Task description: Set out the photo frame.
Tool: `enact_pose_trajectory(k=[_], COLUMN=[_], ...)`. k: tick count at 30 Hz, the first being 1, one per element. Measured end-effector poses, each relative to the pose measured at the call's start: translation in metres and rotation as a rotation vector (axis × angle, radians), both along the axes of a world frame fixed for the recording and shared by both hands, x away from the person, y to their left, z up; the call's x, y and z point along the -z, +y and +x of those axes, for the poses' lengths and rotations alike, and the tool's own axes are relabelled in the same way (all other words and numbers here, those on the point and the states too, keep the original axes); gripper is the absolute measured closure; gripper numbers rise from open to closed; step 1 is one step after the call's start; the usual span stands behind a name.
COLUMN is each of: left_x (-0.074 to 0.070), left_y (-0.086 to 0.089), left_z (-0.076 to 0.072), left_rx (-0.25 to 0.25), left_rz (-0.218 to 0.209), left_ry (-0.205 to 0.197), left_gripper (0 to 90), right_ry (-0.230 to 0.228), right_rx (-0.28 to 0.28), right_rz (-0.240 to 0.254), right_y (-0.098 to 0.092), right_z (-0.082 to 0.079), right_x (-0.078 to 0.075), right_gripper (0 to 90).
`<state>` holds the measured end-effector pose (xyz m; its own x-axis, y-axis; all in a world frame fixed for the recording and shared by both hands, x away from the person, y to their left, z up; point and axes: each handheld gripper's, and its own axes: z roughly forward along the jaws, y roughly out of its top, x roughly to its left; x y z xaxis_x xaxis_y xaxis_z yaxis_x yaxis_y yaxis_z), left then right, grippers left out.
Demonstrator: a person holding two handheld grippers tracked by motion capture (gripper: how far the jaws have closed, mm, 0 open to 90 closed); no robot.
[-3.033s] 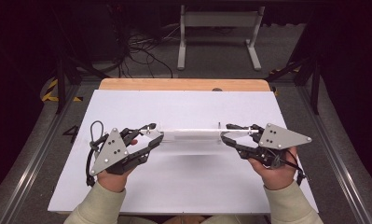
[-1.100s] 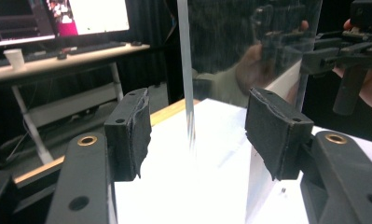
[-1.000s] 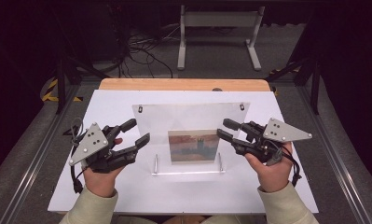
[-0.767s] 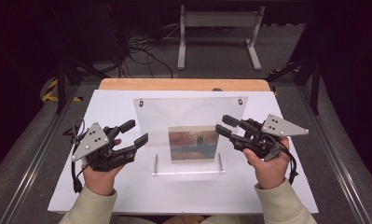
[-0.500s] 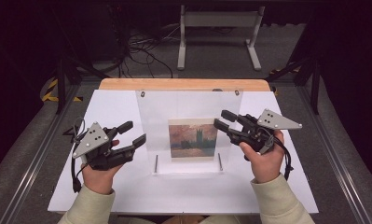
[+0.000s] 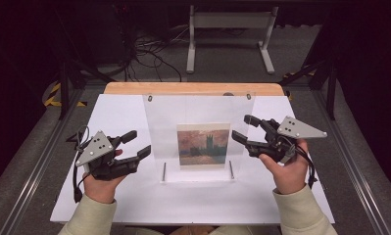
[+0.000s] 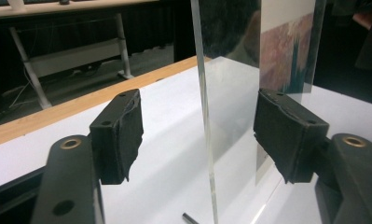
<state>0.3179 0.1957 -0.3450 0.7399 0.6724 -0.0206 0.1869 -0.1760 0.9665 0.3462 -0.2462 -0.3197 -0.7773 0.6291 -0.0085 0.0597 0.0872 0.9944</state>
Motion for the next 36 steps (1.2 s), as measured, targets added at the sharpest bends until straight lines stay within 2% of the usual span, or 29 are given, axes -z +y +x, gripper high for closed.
enact_pose_trajectory(k=[3,8,14,18,20,21,23,26,27,30,33,35,36], left_x=[0.001,0.007,0.018,0.03,0.037,0.041,0.05,0.067,0.067,0.078,0.088,0.091,0.09], left_y=[0.003,0.011,0.017,0.025,0.03,0.033,0.039,0.048,0.048,0.051,0.053,0.053,0.052], left_z=[-0.001,-0.004,-0.008,-0.011,-0.013,-0.013,-0.014,-0.017,-0.017,-0.016,-0.009,-0.008,-0.008], left_rx=[0.002,-0.002,-0.003,-0.012,-0.019,-0.026,-0.04,-0.069,-0.069,-0.103,-0.124,-0.116,-0.114], left_rz=[0.004,0.029,0.061,0.077,0.066,0.068,0.064,0.036,0.036,0.059,0.088,0.082,0.082], left_ry=[0.006,0.018,0.039,0.054,0.061,0.062,0.073,0.106,0.106,0.118,0.137,0.154,0.146], left_gripper=[31.4,29.0,26.3,25.1,25.1,25.1,24.5,23.7,23.5,23.5,22.9,22.5,22.4], right_ry=[0.002,0.006,0.032,0.065,0.094,0.094,0.109,0.135,0.135,0.159,0.187,0.193,0.197], right_rx=[0.009,0.034,0.072,0.092,0.117,0.117,0.141,0.181,0.181,0.213,0.234,0.24,0.238], right_rz=[-0.015,-0.033,-0.054,-0.08,-0.095,-0.095,-0.095,-0.095,-0.095,-0.11,-0.122,-0.133,-0.135], right_y=[-0.006,-0.027,-0.049,-0.059,-0.067,-0.067,-0.073,-0.08,-0.08,-0.086,-0.089,-0.089,-0.089], right_z=[-0.005,-0.016,-0.026,-0.03,-0.034,-0.034,-0.036,-0.037,-0.037,-0.034,-0.031,-0.029,-0.029], right_x=[-0.001,-0.001,0.01,0.024,0.039,0.039,0.052,0.074,0.074,0.091,0.102,0.106,0.107], right_gripper=[29.3,26.3,24.3,23.1,23.0,23.0,23.4,23.6,23.6,23.4,23.2,22.8,22.6])
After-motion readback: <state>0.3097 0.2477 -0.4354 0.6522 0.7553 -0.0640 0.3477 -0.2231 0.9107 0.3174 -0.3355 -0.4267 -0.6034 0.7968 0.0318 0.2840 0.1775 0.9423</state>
